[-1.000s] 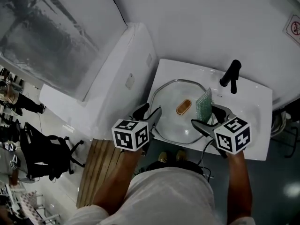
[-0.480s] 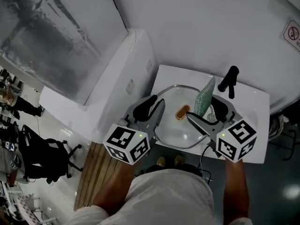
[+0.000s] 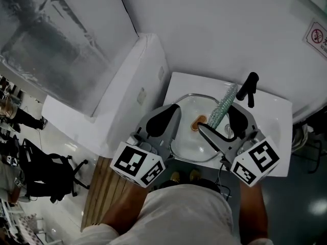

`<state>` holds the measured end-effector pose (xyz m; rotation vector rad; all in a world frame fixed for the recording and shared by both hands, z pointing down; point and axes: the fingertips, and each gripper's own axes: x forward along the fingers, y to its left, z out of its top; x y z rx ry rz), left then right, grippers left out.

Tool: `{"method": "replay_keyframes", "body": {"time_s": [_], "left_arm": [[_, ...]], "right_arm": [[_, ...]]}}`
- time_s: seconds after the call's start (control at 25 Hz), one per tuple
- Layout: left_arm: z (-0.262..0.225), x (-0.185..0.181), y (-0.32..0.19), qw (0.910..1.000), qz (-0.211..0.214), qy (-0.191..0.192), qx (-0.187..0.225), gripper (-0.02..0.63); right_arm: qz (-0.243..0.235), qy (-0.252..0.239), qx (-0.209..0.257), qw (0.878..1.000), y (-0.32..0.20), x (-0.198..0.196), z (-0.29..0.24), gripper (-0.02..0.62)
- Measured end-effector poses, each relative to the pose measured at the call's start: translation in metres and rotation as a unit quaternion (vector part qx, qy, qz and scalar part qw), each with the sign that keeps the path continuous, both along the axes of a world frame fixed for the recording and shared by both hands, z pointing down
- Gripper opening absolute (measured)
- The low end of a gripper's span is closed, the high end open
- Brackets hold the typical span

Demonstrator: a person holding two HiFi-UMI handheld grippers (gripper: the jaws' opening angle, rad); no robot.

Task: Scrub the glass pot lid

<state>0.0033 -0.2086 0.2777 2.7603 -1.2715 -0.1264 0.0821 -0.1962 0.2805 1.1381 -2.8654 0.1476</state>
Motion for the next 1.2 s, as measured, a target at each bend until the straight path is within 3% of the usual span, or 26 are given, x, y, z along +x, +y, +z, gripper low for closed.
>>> {"method": "replay_keyframes", "body": {"time_s": [0.44, 1.2], "left_arm": [[-0.016, 0.008, 0.015, 0.9988, 0.018, -0.002, 0.044, 0.017], [-0.021, 0.01, 0.028, 0.9976, 0.03, -0.004, 0.062, 0.015]], "right_arm": [[0.017, -0.032, 0.056, 0.998, 0.016, -0.006, -0.02, 0.348], [0.033, -0.033, 0.07, 0.996, 0.03, -0.009, -0.021, 0.348]]}}
